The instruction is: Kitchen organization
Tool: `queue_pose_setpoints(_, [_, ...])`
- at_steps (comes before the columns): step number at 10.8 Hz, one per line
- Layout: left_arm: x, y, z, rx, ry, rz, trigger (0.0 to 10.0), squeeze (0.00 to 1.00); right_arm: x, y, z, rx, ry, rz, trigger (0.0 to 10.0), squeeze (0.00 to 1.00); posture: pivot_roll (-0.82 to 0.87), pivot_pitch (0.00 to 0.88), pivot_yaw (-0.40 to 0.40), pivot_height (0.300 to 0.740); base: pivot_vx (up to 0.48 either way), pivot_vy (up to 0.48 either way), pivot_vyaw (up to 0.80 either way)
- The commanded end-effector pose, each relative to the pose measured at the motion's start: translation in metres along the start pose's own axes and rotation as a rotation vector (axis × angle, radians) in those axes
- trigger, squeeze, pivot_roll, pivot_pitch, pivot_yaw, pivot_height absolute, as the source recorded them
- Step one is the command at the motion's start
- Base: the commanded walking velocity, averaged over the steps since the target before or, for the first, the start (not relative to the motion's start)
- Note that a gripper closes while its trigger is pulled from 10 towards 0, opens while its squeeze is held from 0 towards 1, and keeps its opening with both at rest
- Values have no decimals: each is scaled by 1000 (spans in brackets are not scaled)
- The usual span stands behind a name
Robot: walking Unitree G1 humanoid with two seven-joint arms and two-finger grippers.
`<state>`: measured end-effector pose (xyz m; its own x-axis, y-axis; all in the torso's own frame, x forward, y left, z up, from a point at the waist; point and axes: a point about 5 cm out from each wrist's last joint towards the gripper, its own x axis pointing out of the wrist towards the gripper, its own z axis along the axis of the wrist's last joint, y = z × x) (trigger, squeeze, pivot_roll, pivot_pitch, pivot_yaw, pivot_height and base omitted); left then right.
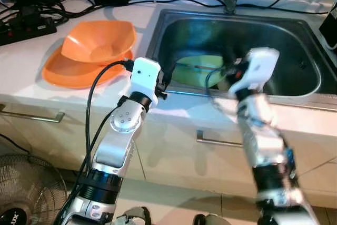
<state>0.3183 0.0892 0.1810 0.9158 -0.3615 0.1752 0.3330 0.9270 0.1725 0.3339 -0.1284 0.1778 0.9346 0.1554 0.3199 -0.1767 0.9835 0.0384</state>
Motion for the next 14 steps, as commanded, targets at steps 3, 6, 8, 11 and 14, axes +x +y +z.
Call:
queue_pose_setpoints(3, [2,16,25,149,-102,55,10000,0,-7,14,-7,42,46,10,10000,0,81,76,22,740,0,0,0])
queue_pose_setpoints(6, [3,100,67,198,-129,374,10000,0,-9,29,-14,81,73,36,10000,0,109,45,33,740,0,0,0])
queue_pose_setpoints(8, [-16,145,57,152,-5,562,10000,1000,-8,30,-15,83,80,30,10000,0,117,57,35,740,0,0,0])
queue_pose_setpoints(11, [-34,163,38,-88,147,705,10000,0,-8,28,-18,83,94,24,10000,0,128,71,26,740,0,0,0])
queue_pose_setpoints(14, [-33,150,26,-306,226,666,10000,0,-8,28,-18,83,98,24,10000,0,126,82,23,740,0,0,0])
